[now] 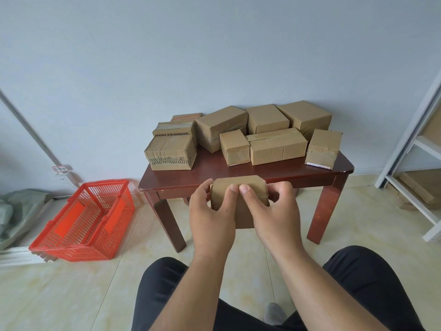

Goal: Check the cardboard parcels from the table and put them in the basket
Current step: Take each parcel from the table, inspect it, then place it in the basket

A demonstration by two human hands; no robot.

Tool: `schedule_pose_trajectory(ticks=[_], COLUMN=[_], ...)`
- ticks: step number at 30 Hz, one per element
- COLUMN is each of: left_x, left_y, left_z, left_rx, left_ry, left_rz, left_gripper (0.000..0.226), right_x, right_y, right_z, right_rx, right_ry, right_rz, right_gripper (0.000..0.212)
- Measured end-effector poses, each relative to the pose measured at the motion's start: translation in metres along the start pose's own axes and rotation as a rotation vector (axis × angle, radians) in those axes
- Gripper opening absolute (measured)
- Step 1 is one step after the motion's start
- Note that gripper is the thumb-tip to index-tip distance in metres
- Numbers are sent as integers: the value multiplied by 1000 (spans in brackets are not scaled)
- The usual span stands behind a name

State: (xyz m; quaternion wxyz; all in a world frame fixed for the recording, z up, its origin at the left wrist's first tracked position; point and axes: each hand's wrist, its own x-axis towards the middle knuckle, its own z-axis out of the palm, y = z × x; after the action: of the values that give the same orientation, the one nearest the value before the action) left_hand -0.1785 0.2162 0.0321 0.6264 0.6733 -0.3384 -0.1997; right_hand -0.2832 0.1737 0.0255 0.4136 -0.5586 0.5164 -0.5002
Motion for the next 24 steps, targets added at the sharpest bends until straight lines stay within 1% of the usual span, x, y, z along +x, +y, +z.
schedule_pose_trajectory(ticks=[2, 5, 8, 11, 14, 16, 17, 18, 19, 21, 22, 24], left_x=[0, -5, -14, -14, -12, -10, -9, -9, -7, -4, -3, -2], left_y=[4, 8, 8, 9, 11, 11, 10, 12, 13, 12, 12, 11], left_z=[0, 2, 3, 3, 5, 5, 4, 2, 0, -3, -4, -6], left_rx=[-13, -41, -79, -113, -161, -179, -184, -185, -176, -141, -127, -100], left_ry=[12, -28, -73, -100, -121, -139, -154, -171, -184, -201, -207, -218], left_rz=[-17, -29, -38, -58, -98, -129, -149, -161, -154, -114, -98, -65], left_gripper=[48, 38, 44, 49, 50, 62, 68, 69, 66, 53, 53, 64], right_x=[-5, -5, -1, 0, 0, 3, 4, 6, 7, 8, 8, 9], right_y=[0, -5, -8, -7, -8, -8, -9, -9, -9, -9, -9, -8], right_z=[1, 2, 0, 1, 2, 1, 0, -1, -3, -5, -6, -9], right_rx=[3, 34, 94, 137, 134, 86, 62, 47, 46, 102, 147, 203], right_ry=[7, 24, 57, 31, 13, -28, -58, -91, -125, -198, -236, -297], right_rz=[-12, 15, 64, 103, 86, 33, 9, -4, -5, 31, 57, 89], right_gripper=[40, 42, 44, 42, 55, 65, 66, 65, 65, 65, 65, 63])
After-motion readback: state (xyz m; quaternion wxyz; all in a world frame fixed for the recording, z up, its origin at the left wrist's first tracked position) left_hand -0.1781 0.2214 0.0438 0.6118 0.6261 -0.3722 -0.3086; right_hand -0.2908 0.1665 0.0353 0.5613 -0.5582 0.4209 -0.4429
